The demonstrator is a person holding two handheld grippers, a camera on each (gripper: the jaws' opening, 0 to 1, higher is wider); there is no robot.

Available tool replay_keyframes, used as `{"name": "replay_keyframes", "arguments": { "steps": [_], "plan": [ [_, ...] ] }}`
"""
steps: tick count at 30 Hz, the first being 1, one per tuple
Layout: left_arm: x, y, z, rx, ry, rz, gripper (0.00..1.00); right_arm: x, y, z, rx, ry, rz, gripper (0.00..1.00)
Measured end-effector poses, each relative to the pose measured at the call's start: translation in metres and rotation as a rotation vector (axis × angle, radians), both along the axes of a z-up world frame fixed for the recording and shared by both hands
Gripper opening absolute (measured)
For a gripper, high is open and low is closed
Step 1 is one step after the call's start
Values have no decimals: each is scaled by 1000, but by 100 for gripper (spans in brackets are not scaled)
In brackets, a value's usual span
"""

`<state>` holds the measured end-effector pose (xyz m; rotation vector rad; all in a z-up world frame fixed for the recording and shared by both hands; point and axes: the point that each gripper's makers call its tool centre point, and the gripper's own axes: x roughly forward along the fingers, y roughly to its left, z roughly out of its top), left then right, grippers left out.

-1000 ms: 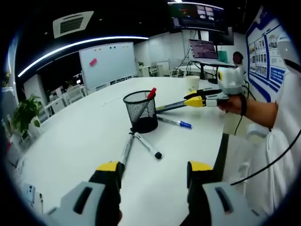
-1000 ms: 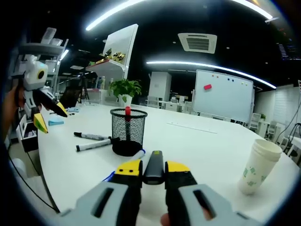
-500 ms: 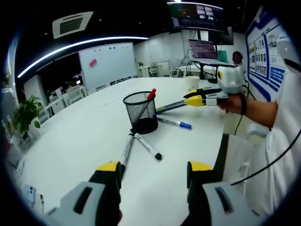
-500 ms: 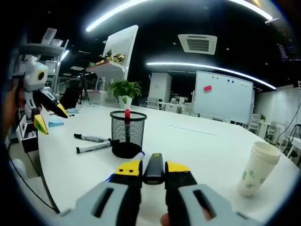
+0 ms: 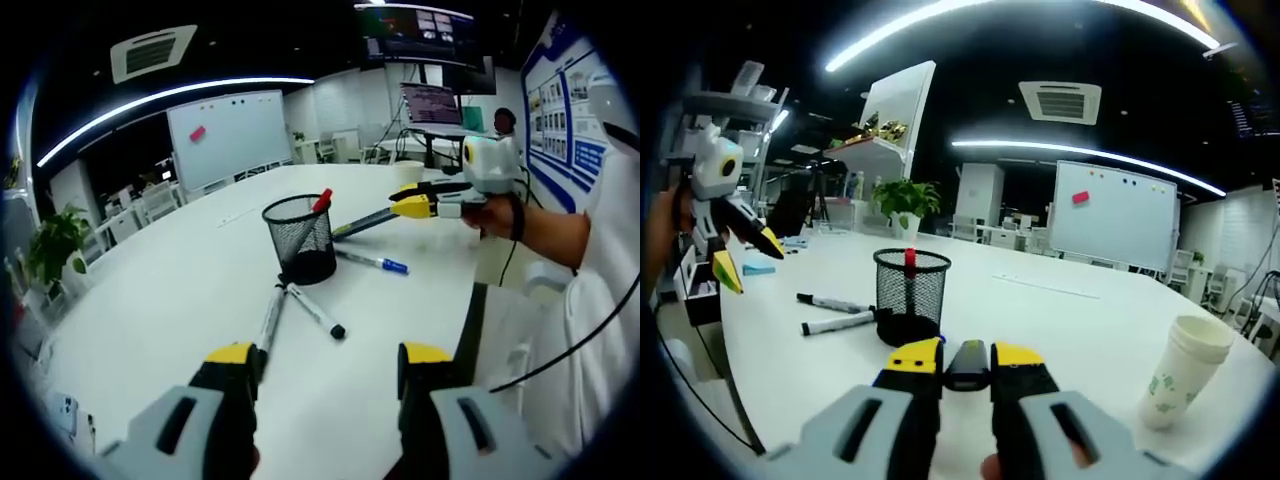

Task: Place the scattered laser pointers and whiteboard markers into the pen holder and stack the scattered paper cups together

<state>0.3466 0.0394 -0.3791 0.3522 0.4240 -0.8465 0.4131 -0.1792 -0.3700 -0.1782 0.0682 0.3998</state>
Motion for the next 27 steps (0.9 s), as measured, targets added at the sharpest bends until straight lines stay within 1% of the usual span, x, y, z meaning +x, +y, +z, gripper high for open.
{"name": "replay_keyframes", "arguments": {
  "steps": [27],
  "plan": [
    [0,0,-1,-4,2,2,57,-2,1,10,13,-36,5,18]
  ]
}}
